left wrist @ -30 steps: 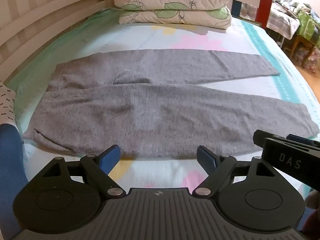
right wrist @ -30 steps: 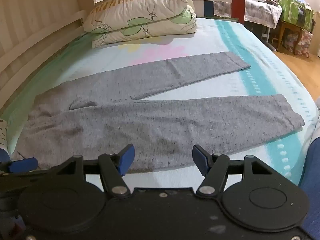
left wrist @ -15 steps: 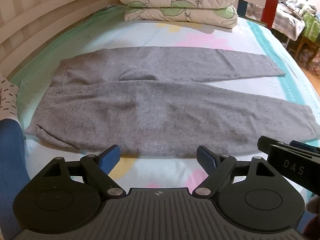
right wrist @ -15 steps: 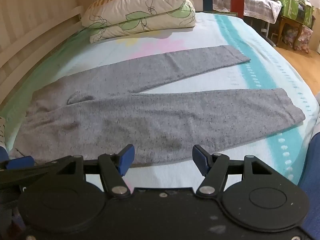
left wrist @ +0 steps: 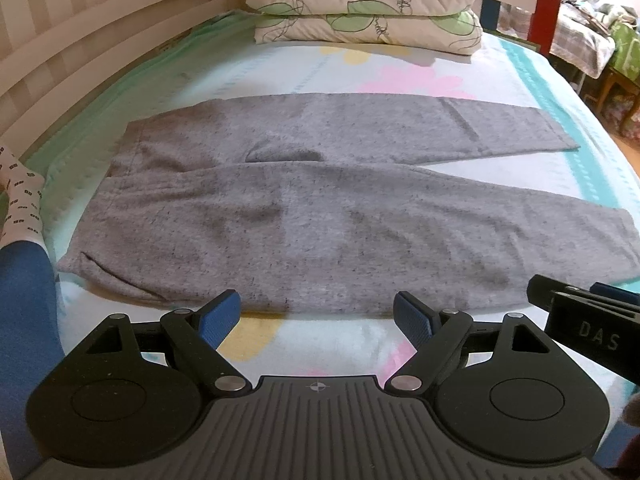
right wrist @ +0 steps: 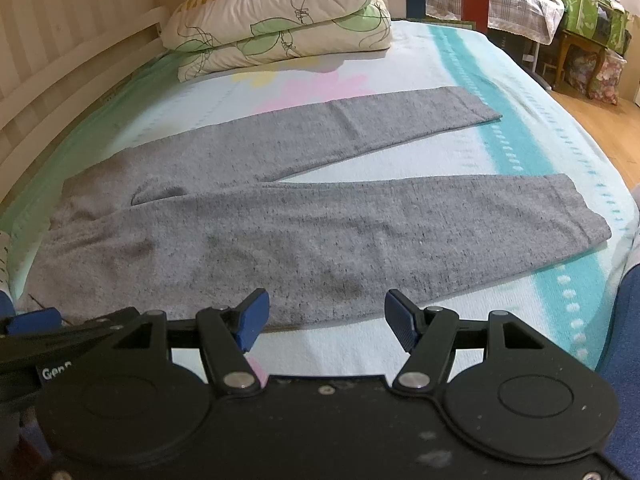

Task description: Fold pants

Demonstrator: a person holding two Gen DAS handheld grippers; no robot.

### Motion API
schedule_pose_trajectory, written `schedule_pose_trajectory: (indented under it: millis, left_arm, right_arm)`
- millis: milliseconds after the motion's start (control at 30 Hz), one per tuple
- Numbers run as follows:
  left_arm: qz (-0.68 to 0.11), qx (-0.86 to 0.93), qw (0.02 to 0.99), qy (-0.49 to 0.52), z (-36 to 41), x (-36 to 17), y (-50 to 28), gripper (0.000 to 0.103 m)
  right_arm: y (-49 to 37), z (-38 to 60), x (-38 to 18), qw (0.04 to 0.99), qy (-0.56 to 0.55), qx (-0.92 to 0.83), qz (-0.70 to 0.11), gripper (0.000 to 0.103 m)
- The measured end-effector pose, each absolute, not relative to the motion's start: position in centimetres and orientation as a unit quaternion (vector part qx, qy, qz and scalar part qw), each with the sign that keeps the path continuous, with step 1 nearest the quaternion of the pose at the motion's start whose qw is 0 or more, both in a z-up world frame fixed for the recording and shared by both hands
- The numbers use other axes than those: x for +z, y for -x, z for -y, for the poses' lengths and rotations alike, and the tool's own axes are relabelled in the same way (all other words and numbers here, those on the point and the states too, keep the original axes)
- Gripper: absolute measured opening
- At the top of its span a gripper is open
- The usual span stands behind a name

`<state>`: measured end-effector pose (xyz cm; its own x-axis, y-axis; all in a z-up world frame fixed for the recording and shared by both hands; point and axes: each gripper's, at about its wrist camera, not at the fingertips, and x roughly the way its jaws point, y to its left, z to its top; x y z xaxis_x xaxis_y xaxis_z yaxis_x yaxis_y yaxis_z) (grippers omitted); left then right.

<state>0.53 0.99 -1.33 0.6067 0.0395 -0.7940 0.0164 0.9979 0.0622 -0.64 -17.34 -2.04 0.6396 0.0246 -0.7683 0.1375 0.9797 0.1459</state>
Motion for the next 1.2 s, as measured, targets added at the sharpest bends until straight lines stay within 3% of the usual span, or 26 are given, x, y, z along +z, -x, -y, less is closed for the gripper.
schedule_pose_trajectory:
  millis: [433, 567, 1200]
  left_arm:
    - [-0.449, 0.02, 0.893, -0.034, -1.9, -1.7, -0.7, 0.083]
    - [-0.451, 0.018, 0.892, -0.037, -2.0, -1.9, -0.7, 0.075]
    - [-0.467, 0.012, 0.883, -0.035, -2.3, -3.2, -0.4, 0.073]
  right_arm:
    - [0.6, 17.7, -2.2, 0.898, -0.099, -0.038, -0.427, 0.068]
    - [0.6, 17.6, -2.1, 0.897, -0.099, -0.038, -0.43, 0.068]
    - [0.5, 17.3, -3.1, 0.889, -0.101, -0.034, -0.445, 0.068]
